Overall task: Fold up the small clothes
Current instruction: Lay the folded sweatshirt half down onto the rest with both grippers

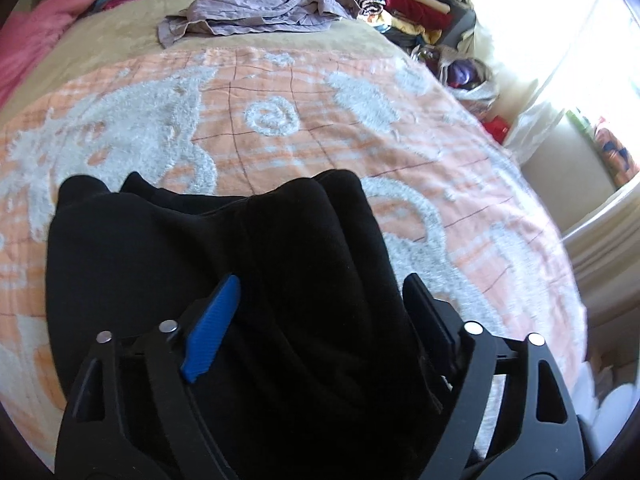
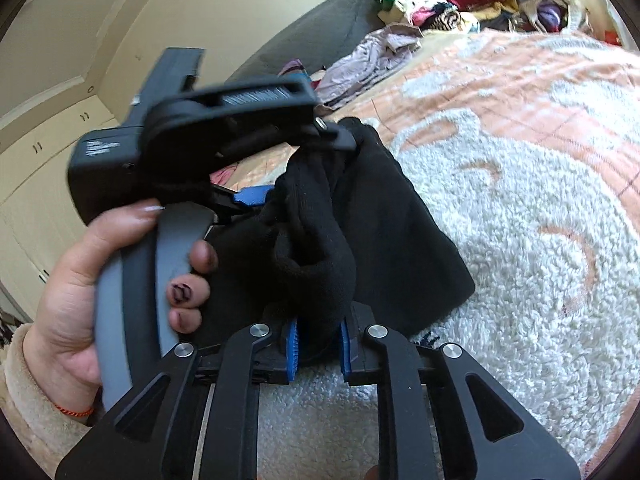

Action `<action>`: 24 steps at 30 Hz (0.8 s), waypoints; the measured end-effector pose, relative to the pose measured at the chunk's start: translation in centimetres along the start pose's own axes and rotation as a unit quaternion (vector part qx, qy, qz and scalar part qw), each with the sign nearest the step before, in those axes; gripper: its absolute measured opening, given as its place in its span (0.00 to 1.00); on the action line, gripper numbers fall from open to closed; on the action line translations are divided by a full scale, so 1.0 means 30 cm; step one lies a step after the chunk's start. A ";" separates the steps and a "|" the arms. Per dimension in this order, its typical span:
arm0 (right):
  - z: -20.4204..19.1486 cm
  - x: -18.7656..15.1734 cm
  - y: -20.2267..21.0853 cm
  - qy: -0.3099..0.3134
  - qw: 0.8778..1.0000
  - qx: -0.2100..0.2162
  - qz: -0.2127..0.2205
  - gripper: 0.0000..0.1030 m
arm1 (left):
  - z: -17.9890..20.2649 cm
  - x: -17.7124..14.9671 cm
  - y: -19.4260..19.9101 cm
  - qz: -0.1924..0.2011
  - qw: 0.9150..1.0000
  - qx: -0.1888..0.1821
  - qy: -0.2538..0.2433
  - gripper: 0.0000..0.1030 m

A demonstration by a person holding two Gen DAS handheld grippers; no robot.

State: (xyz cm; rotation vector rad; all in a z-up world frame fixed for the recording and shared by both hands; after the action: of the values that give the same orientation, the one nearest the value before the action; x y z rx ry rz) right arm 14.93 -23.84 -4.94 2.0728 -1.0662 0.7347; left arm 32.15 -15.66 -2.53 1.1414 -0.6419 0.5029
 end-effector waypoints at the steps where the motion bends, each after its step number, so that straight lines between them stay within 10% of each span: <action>1: 0.008 0.009 -0.010 -0.006 1.000 0.001 -0.002 0.14 | -0.006 0.004 0.008 0.003 1.000 -0.010 0.013 0.77; 9: 0.034 0.018 -0.012 -0.018 1.000 0.011 -0.022 0.23 | -0.057 0.043 0.167 0.066 0.995 -0.050 0.051 0.81; 15: -0.012 0.051 0.025 0.020 0.998 0.045 -0.044 0.63 | -0.185 0.011 0.280 0.093 0.995 -0.002 0.045 0.81; 24: 0.002 0.199 -0.154 0.036 0.991 0.045 -0.117 0.63 | -0.293 -0.131 0.306 0.079 0.996 0.030 0.039 0.81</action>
State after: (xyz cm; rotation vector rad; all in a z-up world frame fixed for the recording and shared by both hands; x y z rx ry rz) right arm 21.86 -24.64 -2.06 2.1837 -0.7470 0.7450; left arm 25.06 -4.45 -1.54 1.1269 -0.6556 0.7023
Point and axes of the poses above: each gripper's, at about its wrist camera, not at the fingertips, and y roughly against the way its jaws point, z to its right, x to its top, the point moved 1 cm from there along -y, roughly the way its jaws point, and after that the axes turned 15 degrees about z, right-handed, at the moved point
